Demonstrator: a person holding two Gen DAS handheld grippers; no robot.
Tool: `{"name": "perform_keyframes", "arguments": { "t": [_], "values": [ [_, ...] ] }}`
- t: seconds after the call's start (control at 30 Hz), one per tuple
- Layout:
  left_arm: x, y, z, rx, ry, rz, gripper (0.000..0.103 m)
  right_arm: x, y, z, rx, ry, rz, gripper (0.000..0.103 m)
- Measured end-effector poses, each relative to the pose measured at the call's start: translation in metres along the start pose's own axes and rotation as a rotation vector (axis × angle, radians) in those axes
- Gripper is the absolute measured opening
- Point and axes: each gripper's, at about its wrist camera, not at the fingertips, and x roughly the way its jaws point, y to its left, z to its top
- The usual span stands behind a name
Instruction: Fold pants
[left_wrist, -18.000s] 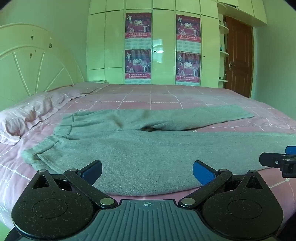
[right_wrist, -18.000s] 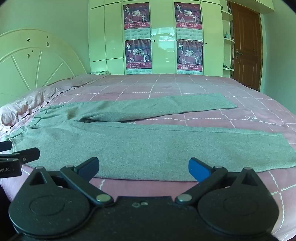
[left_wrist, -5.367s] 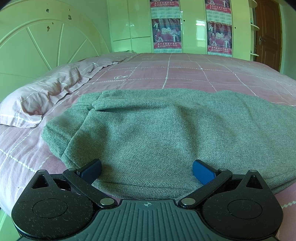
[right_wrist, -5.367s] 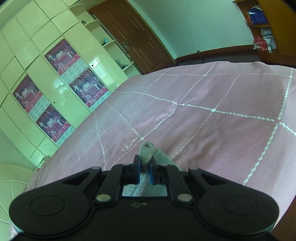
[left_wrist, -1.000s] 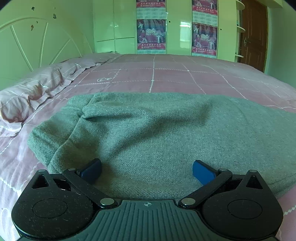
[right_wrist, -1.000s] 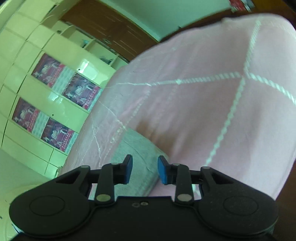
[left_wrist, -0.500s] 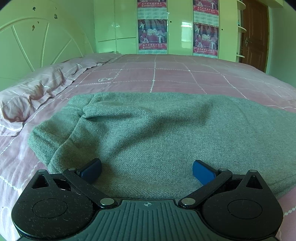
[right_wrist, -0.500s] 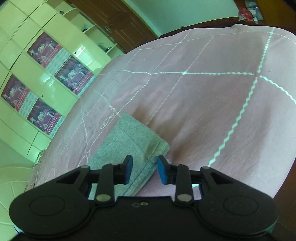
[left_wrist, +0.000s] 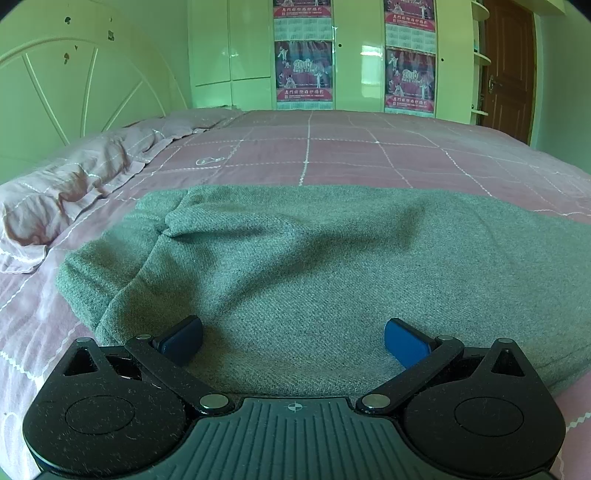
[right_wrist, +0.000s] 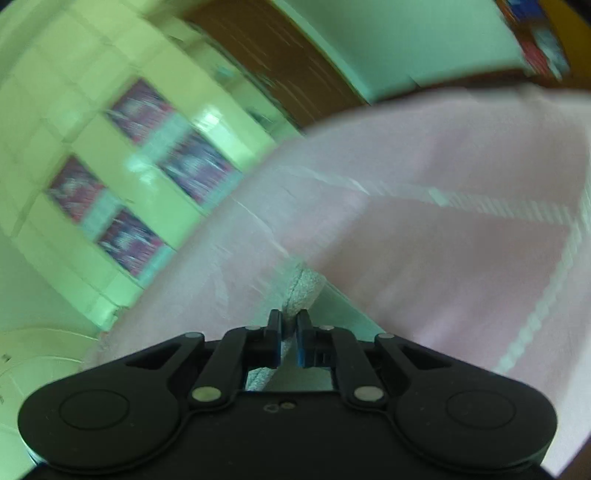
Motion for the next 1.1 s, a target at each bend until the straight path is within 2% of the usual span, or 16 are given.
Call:
{"name": "perform_keyframes", "arguments": {
  "t": [0.03,0.07,0.13,0.2,0.3,0.43,0.5,0.57,0.67,0.83,0.97,1.03,1.1],
  "values": [
    [0.0,0.0,0.0,-0.001,0.001,0.0,0.103,0.011,-0.016,-0.003,0.068,0.071,-0.025,0.0],
    [0.0,0.001,0.0,-0.002,0.001,-0.001,0.103,0.012,-0.026,-0.006,0.106,0.094,-0.015,0.001],
    [0.0,0.0,0.0,0.0,0.0,0.0,0.103,-0.008,-0.034,-0.012,0.146,0.023,0.029,0.012],
    [0.0,0.0,0.0,0.001,-0.002,0.003,0.103,-0.02,-0.039,-0.016,0.175,-0.01,0.037,0.014],
    [0.0,-0.002,-0.001,0.006,-0.008,0.009,0.103,-0.015,-0.05,-0.02,0.233,0.027,0.042,0.017],
    [-0.001,-0.002,-0.001,0.005,-0.006,0.008,0.103,0.002,-0.052,-0.018,0.322,0.027,0.037,0.021],
    [-0.001,-0.002,-0.001,0.006,-0.006,0.009,0.103,0.01,-0.044,-0.015,0.313,0.048,-0.002,0.027],
    [-0.001,-0.002,-0.001,0.007,-0.008,0.01,0.103,0.016,-0.03,-0.01,0.247,0.071,-0.051,0.033],
    [-0.001,-0.002,-0.001,0.005,-0.007,0.009,0.103,0.01,-0.017,-0.005,0.192,0.085,-0.11,0.035],
    [0.001,-0.003,-0.002,0.008,-0.011,0.012,0.103,-0.015,-0.012,-0.013,0.182,0.016,-0.043,0.033],
    [0.0,-0.003,-0.002,0.007,-0.011,0.007,0.103,-0.007,-0.018,-0.013,0.218,0.032,-0.075,0.03],
    [-0.001,-0.002,-0.001,0.003,-0.009,0.006,0.103,-0.017,-0.016,-0.013,0.211,-0.028,-0.12,0.029],
    [-0.001,-0.002,-0.001,0.003,-0.01,0.008,0.103,-0.025,-0.017,-0.017,0.217,-0.069,-0.096,0.029]
  ]
}}
